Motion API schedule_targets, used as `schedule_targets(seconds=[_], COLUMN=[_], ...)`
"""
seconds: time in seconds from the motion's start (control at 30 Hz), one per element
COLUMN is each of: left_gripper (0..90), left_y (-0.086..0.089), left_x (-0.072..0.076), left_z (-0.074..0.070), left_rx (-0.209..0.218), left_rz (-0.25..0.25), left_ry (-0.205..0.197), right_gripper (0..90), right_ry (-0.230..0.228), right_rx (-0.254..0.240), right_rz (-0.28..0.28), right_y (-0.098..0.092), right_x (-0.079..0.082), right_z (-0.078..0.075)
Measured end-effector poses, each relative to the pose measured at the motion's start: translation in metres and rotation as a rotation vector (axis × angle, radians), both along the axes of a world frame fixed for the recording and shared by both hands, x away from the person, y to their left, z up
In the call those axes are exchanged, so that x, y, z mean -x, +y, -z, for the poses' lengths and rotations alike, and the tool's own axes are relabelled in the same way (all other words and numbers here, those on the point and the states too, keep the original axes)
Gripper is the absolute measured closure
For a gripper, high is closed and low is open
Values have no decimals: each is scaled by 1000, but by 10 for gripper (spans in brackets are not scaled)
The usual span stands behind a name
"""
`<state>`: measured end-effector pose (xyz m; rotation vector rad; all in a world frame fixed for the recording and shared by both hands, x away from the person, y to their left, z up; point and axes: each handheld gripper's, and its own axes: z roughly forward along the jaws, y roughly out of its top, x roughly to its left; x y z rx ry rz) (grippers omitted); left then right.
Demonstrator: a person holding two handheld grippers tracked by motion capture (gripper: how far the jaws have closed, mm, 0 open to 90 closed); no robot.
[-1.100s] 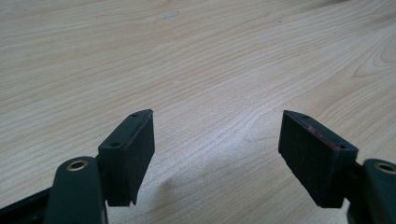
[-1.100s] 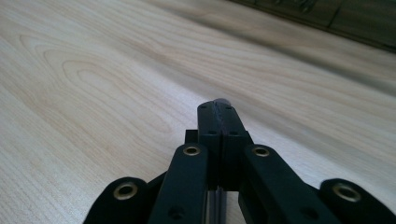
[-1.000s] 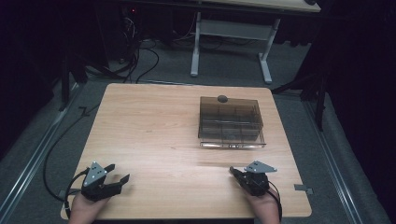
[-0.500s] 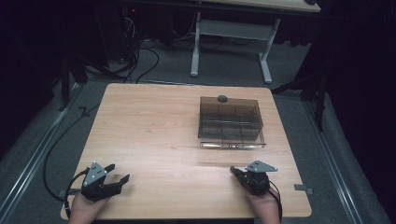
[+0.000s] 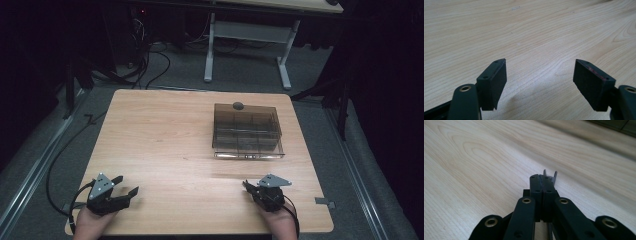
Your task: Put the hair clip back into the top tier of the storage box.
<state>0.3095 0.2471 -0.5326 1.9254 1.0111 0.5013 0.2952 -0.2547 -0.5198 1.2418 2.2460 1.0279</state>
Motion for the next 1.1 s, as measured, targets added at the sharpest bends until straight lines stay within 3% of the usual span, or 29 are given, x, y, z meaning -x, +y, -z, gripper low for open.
schedule_targets(seconds=[0.17,0.3,0.67,0.9,1.1], left_gripper=[274,275,274,275,275], left_y=[0,0,0,-1,-2], left_x=[0,0,0,0,2], left_z=[0,0,0,0,0], left_rx=[2,0,0,-6,-13], left_rz=[0,0,1,2,11], left_ry=[0,1,1,0,-14], right_gripper=[900,900,900,893,846], right_ry=[1,-1,9,5,58], right_rx=[-5,0,12,-18,-37], right_rz=[45,46,-5,52,106], right_y=[-4,-4,5,-5,-12], right_x=[0,-2,1,1,-5], right_z=[-1,1,1,-1,3])
